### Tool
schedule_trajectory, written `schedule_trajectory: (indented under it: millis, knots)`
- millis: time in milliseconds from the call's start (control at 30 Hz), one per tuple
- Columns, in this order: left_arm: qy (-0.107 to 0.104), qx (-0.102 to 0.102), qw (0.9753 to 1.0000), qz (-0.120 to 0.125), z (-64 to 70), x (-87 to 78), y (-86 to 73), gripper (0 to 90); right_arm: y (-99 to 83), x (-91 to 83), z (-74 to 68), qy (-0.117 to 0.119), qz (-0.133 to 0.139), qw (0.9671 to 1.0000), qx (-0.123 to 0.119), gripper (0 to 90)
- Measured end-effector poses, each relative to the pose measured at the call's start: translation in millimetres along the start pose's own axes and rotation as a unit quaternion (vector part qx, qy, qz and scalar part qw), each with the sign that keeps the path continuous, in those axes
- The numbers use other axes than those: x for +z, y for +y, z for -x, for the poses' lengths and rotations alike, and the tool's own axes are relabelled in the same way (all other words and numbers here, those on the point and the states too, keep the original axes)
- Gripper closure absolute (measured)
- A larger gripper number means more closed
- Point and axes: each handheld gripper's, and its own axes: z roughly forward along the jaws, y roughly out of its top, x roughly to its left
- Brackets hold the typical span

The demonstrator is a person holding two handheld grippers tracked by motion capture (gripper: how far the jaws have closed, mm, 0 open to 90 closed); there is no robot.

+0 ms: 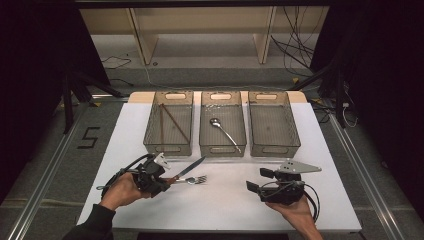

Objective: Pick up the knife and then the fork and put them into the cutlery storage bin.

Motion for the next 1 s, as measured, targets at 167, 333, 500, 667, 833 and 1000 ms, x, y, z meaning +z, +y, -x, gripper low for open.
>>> schedule_trajectory:
  millis: [167, 333, 500, 667, 833, 1000]
  knots:
    - [-0.004, -0.016, 0.9996, 0.024, 3.6, 0.9, 5.9, 75.8, 0.0, 0.1, -0.4, -0.001, 0.0, 1.0, 0.0, 26.4]
    - [-0.004, -0.026, 0.9982, 0.054, 6.8, -0.5, 14.2, 75.8, 0.1, -0.7, -1.7, -0.005, 0.004, 1.0, -0.004, 26.4]
    - [-0.003, -0.035, 0.9964, 0.077, 8.3, -1.8, 22.9, 75.8, 0.0, -1.5, -2.4, -0.007, 0.01, 0.9999, -0.005, 26.4]
    - [-0.002, -0.037, 0.9948, 0.094, 10.2, -1.9, 34.2, 75.8, 0.0, -2.6, -4.0, -0.008, 0.017, 0.9998, -0.008, 26.3]
    - [-0.005, -0.037, 0.9933, 0.11, 12.1, -2.7, 48.5, 75.8, -0.6, -4.2, -5.6, -0.011, 0.023, 0.9996, -0.013, 26.2]
    - [-0.006, -0.036, 0.9912, 0.127, 12.9, -5.3, 66.2, 75.8, -1.3, -5.9, -7.0, -0.012, 0.027, 0.9995, -0.014, 26.1]
